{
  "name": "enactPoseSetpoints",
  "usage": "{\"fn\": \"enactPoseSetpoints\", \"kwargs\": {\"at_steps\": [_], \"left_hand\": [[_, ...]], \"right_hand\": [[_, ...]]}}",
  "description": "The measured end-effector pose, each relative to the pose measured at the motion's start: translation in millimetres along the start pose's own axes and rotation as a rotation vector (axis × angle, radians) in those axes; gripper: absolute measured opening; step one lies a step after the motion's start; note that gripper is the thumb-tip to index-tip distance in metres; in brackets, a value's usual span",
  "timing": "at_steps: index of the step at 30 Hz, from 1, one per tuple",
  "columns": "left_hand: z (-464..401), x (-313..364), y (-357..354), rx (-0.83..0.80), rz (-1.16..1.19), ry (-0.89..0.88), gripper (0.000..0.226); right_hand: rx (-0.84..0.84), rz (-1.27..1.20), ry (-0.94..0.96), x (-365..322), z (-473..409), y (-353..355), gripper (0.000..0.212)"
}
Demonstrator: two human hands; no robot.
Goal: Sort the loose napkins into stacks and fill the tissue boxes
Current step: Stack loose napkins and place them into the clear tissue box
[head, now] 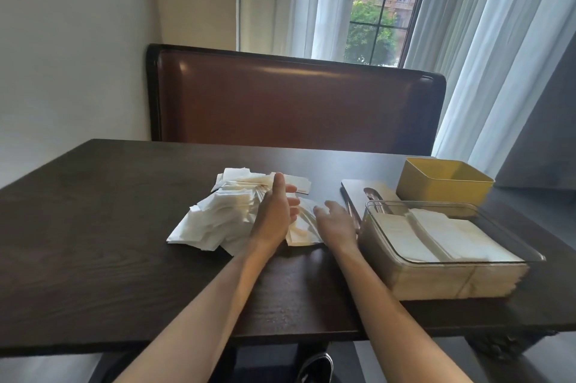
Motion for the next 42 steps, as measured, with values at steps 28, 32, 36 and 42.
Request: {"fn": "enactPoseSetpoints", "kwargs": {"at_steps": [28, 32, 36, 42], "left_hand": [[-11.2, -16.4, 28.8, 0.229, 0.068, -0.151, 0.046], [-10.9, -17.3, 27.3, 0.178, 0.067, -0.186, 0.038], [-8.6, -15.9, 23.4, 0.027, 0.269, -0.124, 0.049], [-3.9, -12.2, 12.6, -0.275, 0.487, -0.022, 0.052]], "right_hand": [[0.057, -0.348, 0.182, 10.6, -0.8, -5.4, 0.007], [0.225, -0.399, 0.255, 8.6, 1.2, 1.4, 0.012], [0.077, -0.823, 0.250, -6.6, 15.6, 10.3, 0.009], [-0.347, -0.890, 0.265, -13.9, 24.1, 2.6, 0.023]]}}
Point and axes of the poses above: each hand's wrist, its own z-axis away from the middle knuckle, its own y-axis out of the back of the hand, x = y × z, the point moved 2 cm from there along -z, towards the middle knuckle, and after that the axes turned 6 degrees about -y, right-handed, at the moved point
